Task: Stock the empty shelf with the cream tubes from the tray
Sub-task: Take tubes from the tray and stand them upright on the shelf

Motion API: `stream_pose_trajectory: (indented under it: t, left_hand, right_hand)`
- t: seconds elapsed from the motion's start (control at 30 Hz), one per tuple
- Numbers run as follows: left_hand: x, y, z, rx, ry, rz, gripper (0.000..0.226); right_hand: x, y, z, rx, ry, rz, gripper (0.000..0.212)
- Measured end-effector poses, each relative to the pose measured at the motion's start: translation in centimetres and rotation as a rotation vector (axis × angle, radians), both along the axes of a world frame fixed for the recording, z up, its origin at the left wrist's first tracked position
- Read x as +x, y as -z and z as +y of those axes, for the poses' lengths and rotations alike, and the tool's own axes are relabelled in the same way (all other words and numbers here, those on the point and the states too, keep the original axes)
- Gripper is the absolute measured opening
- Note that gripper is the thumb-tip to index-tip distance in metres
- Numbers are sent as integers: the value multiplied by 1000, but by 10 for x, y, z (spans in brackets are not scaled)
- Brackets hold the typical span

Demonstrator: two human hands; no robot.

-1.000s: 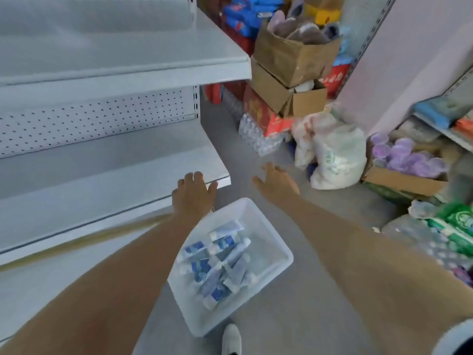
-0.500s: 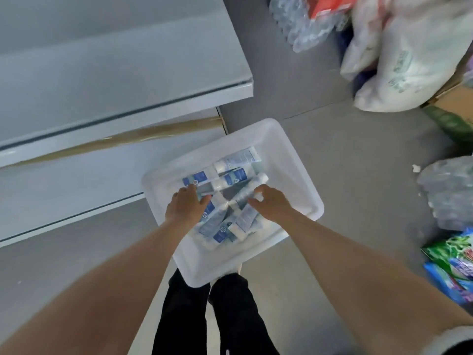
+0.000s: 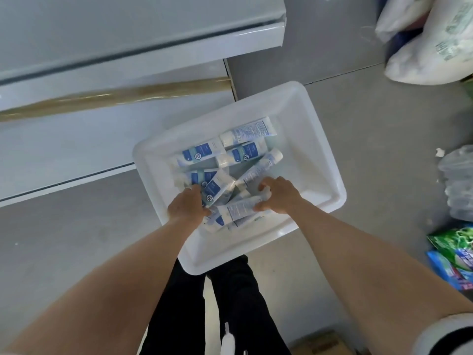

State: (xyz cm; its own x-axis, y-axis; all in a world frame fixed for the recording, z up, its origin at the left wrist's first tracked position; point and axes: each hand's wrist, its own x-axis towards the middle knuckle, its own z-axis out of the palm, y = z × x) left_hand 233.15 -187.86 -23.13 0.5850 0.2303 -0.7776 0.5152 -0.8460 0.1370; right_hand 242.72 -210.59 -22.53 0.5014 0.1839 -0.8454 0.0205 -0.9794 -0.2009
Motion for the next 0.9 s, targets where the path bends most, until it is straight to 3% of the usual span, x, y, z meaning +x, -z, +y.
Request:
stream_pose_trajectory:
  t: [0.2, 0.37, 0.5, 0.9]
  left_hand:
    - [4, -33, -1, -144, -106, 194, 49]
    - [-7, -80, 1, -582, -814, 171, 33]
    - [-16, -132, 10, -841, -1055, 58, 32]
    - [-84, -284, 118, -1160, -1001, -242, 31]
  right_hand:
    - [-10, -30, -8, -33, -11, 146, 56]
    - [-14, -84, -11, 142, 318, 211, 48]
    - [-24, -136, 3, 326, 594, 273, 45]
    - [-95, -262, 121, 764, 702, 269, 52]
